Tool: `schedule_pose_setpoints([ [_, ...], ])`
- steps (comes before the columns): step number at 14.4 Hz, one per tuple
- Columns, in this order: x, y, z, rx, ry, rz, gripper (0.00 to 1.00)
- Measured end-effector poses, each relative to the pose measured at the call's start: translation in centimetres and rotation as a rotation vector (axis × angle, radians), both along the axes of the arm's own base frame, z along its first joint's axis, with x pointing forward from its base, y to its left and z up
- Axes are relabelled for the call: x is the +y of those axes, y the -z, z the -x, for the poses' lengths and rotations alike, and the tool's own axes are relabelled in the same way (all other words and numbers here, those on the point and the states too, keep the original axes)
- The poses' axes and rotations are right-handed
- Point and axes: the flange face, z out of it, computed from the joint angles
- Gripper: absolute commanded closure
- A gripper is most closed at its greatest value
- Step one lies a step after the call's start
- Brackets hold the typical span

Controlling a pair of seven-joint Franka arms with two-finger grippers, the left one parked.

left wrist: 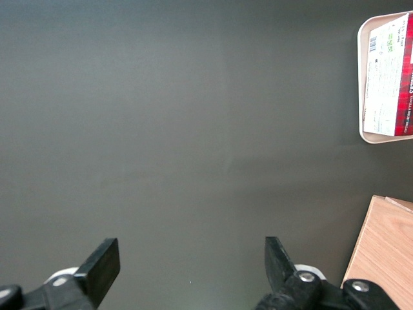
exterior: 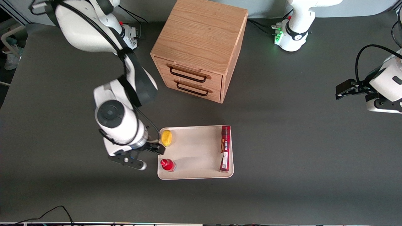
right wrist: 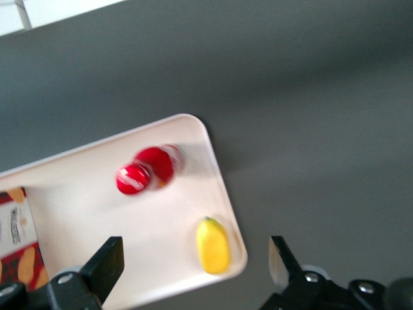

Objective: Place coke bottle on tray

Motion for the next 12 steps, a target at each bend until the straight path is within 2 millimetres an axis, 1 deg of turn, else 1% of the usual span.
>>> schedule_pose_setpoints([
  [3,-7.7,-6.0,4.2,0.051,-0.071,0.008,0.00],
  [6,-14.6,-10.8,8.8,0.102,-0.152,0.012,0.00],
  [8,-18.3,-12.6,11.7,0.106,-0.191,0.006,0.00],
  [10,-21.3,-14.0,14.2,0.096,-0.199,-0.012,0.00],
  [12,-24.3,-15.6,16.1,0.075,-0.221,-0.058,0.00],
])
